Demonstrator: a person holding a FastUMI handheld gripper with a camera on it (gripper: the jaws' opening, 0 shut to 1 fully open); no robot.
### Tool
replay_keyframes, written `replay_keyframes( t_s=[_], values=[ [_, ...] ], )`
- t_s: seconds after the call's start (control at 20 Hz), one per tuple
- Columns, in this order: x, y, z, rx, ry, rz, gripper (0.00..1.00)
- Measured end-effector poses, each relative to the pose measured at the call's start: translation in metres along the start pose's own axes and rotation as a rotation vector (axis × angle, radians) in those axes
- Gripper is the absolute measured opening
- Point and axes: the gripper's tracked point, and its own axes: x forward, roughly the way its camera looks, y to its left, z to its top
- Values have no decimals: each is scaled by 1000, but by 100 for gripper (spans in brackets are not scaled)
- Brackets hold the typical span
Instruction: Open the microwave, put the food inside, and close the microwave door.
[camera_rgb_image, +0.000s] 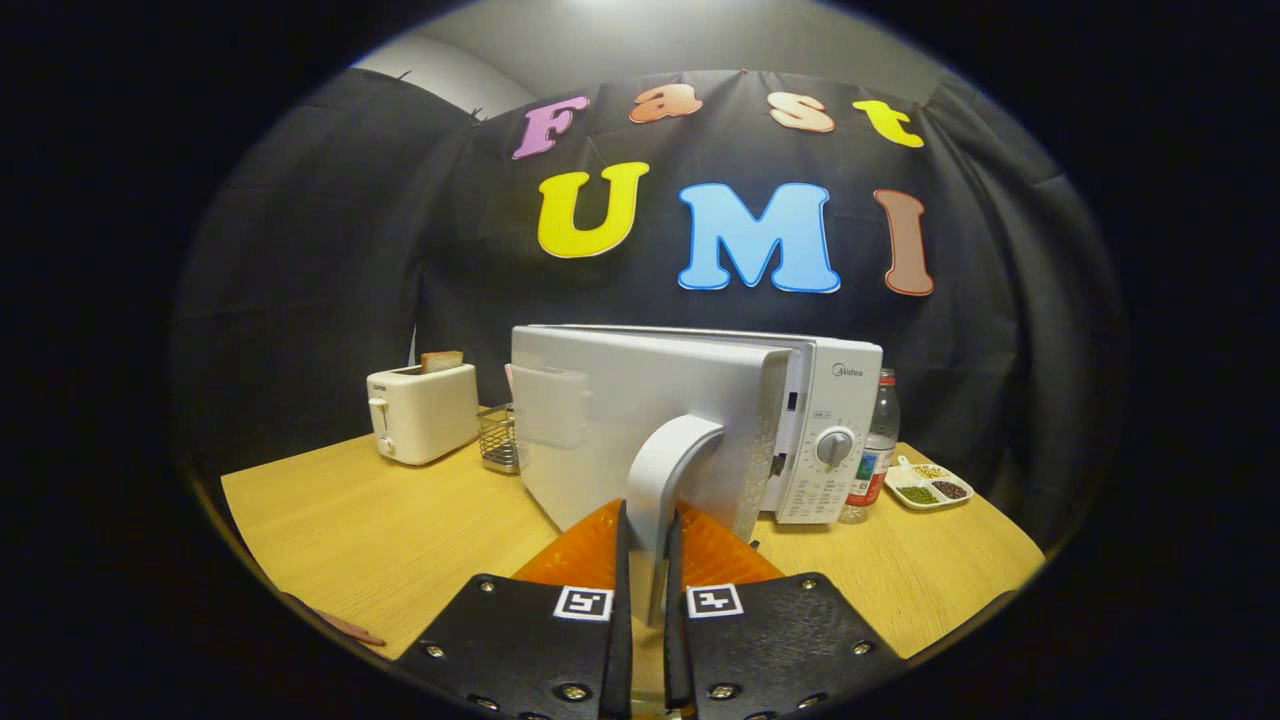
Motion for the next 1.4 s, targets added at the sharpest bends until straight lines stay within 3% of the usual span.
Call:
replay_keyframes(
  t_s=[0.6, 0.95, 1.05, 1.25, 1.35, 1.4],
  values=[
    [-38, 154, 5, 29, -52, -72, 12],
    [-30, 220, 10, -44, -90, -268, 12],
    [-28, 232, 10, -63, -80, -268, 13],
    [-49, 251, 14, -82, -82, -141, 20],
    [-70, 256, 22, -108, -118, -56, 52],
    [-82, 251, 27, -130, -143, -38, 61]
  ],
)
